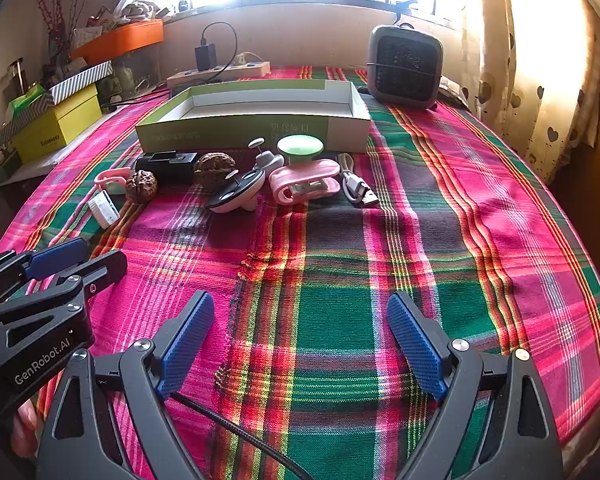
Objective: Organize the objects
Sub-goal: 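Reach the left gripper to the white round container and close on it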
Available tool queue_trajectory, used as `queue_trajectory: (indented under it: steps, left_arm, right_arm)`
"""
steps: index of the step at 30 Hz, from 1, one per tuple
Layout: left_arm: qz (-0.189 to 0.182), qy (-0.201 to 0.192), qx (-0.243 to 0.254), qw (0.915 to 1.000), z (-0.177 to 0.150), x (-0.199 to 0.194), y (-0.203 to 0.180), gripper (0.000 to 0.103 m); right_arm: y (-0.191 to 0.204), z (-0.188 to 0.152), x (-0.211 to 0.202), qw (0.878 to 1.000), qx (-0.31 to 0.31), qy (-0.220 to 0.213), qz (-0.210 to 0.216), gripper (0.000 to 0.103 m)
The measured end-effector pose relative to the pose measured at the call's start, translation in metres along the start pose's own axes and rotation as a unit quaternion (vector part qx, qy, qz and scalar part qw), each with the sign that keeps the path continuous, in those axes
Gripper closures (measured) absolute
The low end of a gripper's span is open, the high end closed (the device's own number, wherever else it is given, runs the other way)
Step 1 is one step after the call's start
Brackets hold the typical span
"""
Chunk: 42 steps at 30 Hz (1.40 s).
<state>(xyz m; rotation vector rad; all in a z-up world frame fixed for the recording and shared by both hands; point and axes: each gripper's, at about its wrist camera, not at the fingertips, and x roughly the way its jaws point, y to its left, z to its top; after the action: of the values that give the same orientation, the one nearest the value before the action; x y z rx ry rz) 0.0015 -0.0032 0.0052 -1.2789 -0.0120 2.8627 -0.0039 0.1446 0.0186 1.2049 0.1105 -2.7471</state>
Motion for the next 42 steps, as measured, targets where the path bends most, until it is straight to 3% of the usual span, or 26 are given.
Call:
queue_trajectory:
  steps: [9,17,26,34,42]
  left_arm:
    - [-0.008,0.003,0.007,0.9999,0.003,-0.001,-0.001,0.059]
    - [-0.067,0.012,0.036,0.997,0.001,-0.005,0.015,0.059]
    - [-0.074,0.011,0.012,0.9971,0.011,0.002,0.039,0.06]
    - [-0.079,0.009,0.004,0.9969,0.028,0.015,0.046,0.06]
    - [-0.078,0.013,0.007,0.9968,0.03,0.023,0.046,0.07]
  right_arm:
    - [-0.001,0.0,0.002,1.0,-0.002,0.001,0.002,0.014]
    - [-0.007,0.002,0.002,1.0,-0.017,0.003,0.019,0.014]
    - [-0.012,0.007,0.005,0.999,-0.023,0.002,0.032,0.015]
    - [-0.027,0.02,0.01,0.999,-0.015,0.008,0.027,0.024]
    - [-0.053,0.043,0.02,1.0,0.005,0.014,0.002,0.03]
